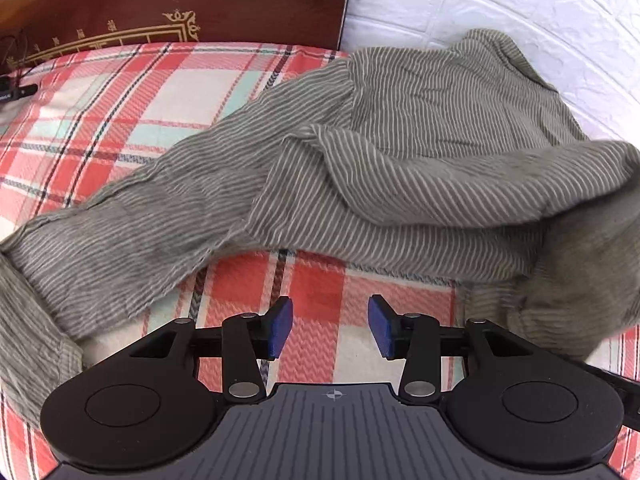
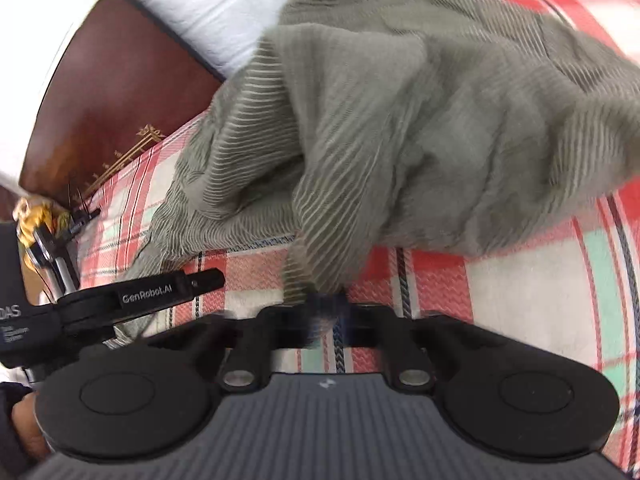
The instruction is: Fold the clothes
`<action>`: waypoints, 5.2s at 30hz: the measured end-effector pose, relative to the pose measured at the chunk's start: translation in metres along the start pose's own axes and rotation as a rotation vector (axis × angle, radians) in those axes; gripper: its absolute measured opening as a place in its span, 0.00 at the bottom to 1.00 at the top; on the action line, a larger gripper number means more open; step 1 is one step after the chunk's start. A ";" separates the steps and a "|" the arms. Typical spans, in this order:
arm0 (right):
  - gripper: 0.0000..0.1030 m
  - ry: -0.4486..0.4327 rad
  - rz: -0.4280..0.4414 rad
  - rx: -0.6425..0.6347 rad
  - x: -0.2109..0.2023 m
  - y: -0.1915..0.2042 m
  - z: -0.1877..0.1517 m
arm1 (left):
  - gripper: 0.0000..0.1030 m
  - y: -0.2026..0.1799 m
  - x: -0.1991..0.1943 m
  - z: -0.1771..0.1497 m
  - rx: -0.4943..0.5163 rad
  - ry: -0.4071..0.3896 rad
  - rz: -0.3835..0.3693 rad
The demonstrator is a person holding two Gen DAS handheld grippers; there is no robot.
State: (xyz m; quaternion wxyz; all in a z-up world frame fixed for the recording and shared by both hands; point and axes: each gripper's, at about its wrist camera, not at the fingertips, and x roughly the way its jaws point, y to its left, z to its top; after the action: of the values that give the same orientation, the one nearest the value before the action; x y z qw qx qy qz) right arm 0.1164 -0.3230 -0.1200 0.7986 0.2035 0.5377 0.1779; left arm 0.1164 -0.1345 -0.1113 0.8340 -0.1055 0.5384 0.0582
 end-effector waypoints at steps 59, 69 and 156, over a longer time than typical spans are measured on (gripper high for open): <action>0.00 -0.390 -0.161 -0.148 -0.107 -0.055 0.135 | 0.29 -0.012 0.018 0.127 0.012 -0.102 -0.019; 0.39 -0.245 -0.117 -0.118 -0.098 -0.046 0.077 | 0.60 0.004 -0.016 0.114 0.040 -0.161 -0.033; 0.04 -0.353 0.057 -0.226 -0.197 -0.010 0.044 | 0.04 0.027 -0.125 0.031 0.010 -0.330 -0.081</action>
State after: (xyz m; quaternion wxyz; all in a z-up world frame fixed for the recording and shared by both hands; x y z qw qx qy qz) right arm 0.0872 -0.4365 0.0442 0.8927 0.1558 0.3603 0.2212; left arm 0.0869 -0.0985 0.0117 0.9134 -0.1122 0.3895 0.0384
